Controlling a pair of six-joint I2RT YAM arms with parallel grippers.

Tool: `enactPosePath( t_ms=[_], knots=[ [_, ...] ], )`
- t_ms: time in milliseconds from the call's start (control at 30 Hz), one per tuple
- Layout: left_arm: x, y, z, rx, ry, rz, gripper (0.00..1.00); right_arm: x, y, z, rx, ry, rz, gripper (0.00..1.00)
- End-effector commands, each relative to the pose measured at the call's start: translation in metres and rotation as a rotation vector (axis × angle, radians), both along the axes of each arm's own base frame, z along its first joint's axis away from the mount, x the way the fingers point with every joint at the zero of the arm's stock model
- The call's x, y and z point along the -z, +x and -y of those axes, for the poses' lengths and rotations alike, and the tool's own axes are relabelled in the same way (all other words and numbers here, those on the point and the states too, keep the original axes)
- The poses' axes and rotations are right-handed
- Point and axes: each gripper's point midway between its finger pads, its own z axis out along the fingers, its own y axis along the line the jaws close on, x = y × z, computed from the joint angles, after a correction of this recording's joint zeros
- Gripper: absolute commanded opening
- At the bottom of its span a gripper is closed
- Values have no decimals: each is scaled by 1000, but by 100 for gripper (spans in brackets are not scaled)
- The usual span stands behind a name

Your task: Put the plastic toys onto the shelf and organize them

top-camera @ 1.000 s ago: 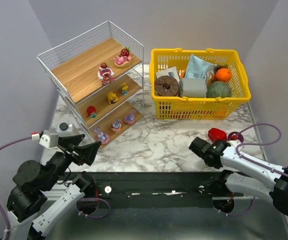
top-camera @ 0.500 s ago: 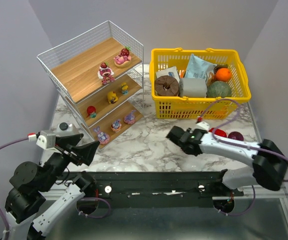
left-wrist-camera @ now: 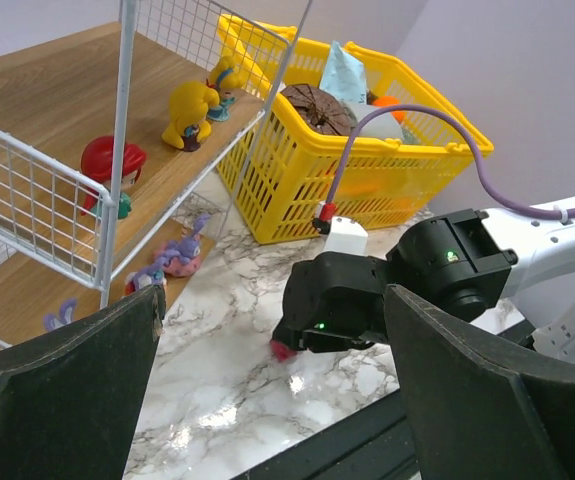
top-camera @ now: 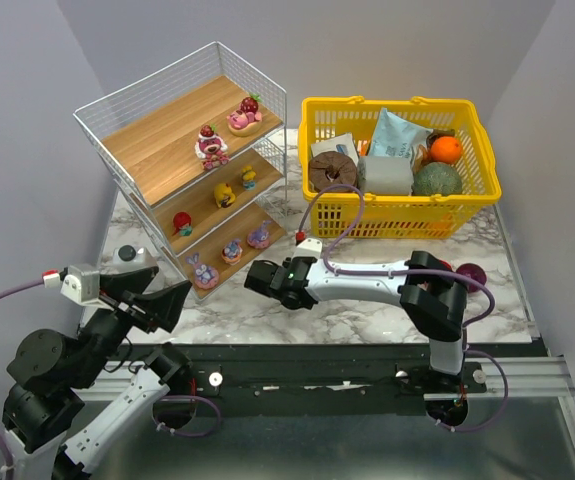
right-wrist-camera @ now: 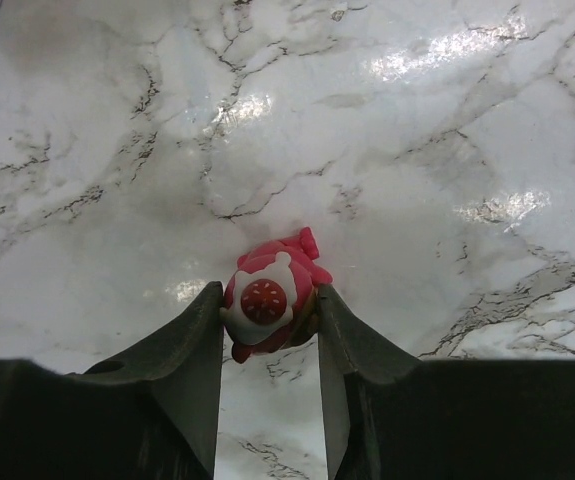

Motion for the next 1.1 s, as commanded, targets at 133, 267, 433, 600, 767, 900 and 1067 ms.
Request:
enactPosePath(
  t_ms=[133, 267, 433, 600, 767, 900, 1067],
  knots=[
    [-6, 0, -8, -31, 4, 21, 99, 5, -3, -9, -95, -3, -25, 48],
    [-7, 0, -8, -30, 5, 22, 99, -17, 6, -19, -160, 48, 41, 73],
    [-9, -2, -8, -27, 6, 26, 99, -38, 17, -19, -286, 26, 144, 91],
    [-10, -3, -8, -24, 7, 25, 99, -44, 21, -13, -484, 51, 291, 93],
    [-9, -2, -5, -12, 9, 20, 99, -79, 18, -22, -745, 210, 487, 94],
    [-8, 0, -3, -10, 9, 16, 99, -87, -2, -30, -972, 290, 560, 94],
    [-12, 0, -1, -1, 7, 19, 99, -77, -8, -39, -1138, 268, 573, 93]
  ],
)
